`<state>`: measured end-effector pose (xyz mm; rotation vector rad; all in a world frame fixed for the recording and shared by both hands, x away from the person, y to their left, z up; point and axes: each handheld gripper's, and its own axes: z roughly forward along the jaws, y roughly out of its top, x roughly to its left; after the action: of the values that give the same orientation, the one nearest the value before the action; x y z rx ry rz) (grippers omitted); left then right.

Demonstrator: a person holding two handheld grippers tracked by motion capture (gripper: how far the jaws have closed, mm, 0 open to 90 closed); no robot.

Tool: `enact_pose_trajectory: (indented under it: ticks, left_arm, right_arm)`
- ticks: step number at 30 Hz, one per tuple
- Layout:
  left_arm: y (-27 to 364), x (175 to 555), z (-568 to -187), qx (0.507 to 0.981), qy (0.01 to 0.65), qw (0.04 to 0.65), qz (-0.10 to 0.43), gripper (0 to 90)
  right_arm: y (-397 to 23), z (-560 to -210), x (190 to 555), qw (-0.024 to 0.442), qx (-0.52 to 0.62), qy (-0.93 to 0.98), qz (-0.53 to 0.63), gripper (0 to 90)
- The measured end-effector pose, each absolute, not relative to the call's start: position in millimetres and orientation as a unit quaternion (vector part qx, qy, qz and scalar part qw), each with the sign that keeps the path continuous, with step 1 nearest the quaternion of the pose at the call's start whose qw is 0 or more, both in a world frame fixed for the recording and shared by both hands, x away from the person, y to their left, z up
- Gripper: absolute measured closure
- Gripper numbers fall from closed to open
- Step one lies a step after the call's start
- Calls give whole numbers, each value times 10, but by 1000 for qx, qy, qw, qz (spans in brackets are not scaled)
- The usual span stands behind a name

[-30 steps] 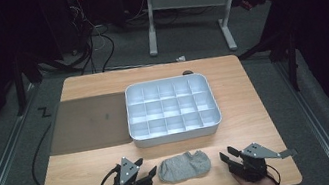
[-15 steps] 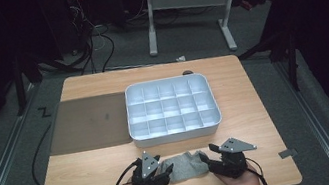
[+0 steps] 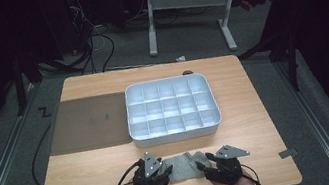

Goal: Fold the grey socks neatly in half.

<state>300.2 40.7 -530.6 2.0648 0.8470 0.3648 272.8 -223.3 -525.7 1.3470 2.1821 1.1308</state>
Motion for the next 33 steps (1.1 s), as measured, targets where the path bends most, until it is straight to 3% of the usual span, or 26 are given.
enact_pose_trajectory:
  ticks: [8,12,16,20,26,29,33]
  left_arm:
    - [566,3023,-5324,824,356,417,146,614]
    - [620,3031,-5327,822,365,421,121,675]
    - [632,3026,-5337,821,368,424,106,701]
    - [622,3006,-5337,822,364,423,111,732]
    - [618,2999,-5335,824,361,422,115,746]
    - [623,2993,-5316,820,363,425,120,695]
    - [573,2885,-5163,810,342,455,142,651]
  right_arm:
    - [-2199,-5313,2735,171,478,778,370,485]
    - [-2212,-5312,2731,168,478,778,371,481]
    - [-2252,-5304,2733,145,484,773,383,462]
    - [-2315,-5286,2728,129,496,760,400,504]
    - [-2288,-5308,2718,130,499,762,393,594]
    - [-2280,-5307,2716,132,496,765,389,667]
    - [-2290,-5307,2721,123,500,762,393,689]
